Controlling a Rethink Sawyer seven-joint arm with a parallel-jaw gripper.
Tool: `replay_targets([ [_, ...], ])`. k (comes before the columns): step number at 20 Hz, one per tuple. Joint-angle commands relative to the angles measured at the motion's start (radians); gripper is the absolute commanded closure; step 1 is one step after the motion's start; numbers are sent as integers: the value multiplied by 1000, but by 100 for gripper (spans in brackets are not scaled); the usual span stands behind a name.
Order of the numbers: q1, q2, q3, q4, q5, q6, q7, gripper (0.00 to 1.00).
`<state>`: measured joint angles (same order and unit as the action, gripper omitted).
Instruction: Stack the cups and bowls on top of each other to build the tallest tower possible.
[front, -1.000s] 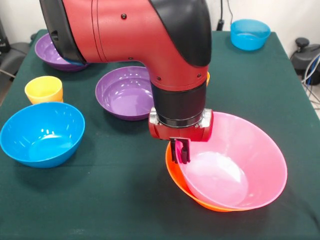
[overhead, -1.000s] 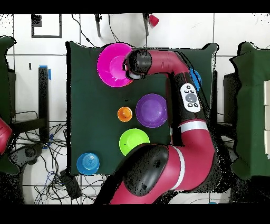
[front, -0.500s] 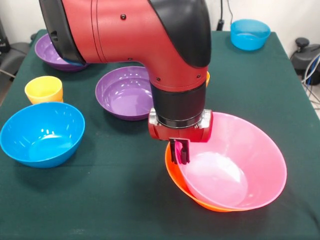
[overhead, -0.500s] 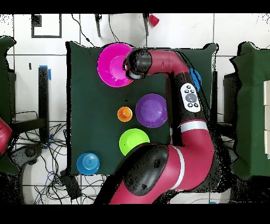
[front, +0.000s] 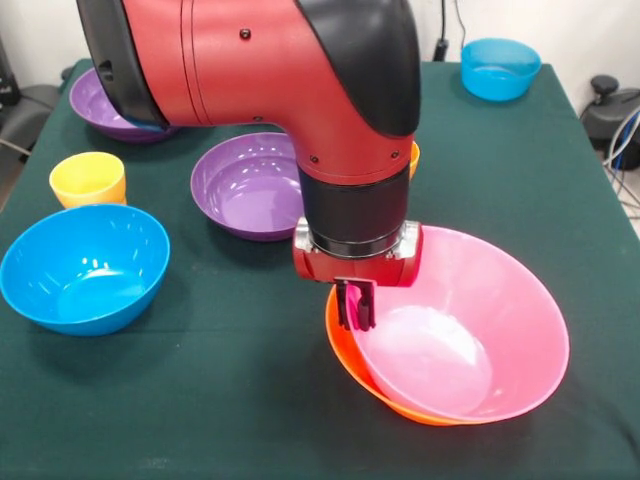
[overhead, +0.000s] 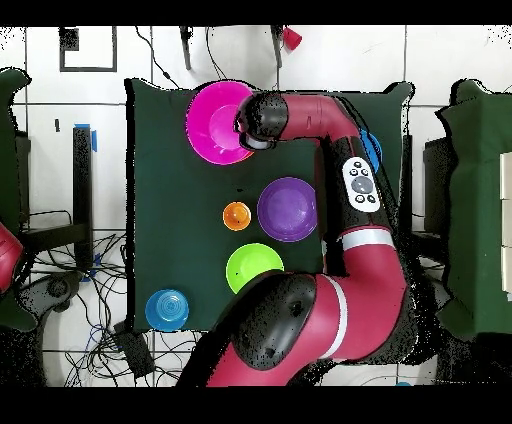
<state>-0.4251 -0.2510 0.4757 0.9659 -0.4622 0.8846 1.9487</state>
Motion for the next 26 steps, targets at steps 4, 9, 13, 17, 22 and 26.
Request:
replay_targets([
  [4, -17, 111, -153, 11, -222, 54, -287, 100],
  [9, -11, 113, -158, 3, -220, 61, -292, 100],
  [13, -4, 112, -170, 0, -237, 27, -282, 100],
  [17, -5, 121, -166, -8, -232, 18, -293, 100],
  [22, -8, 127, -157, -12, -211, 45, -295, 100],
  [26, -21, 127, -142, 0, -200, 40, -317, 0],
])
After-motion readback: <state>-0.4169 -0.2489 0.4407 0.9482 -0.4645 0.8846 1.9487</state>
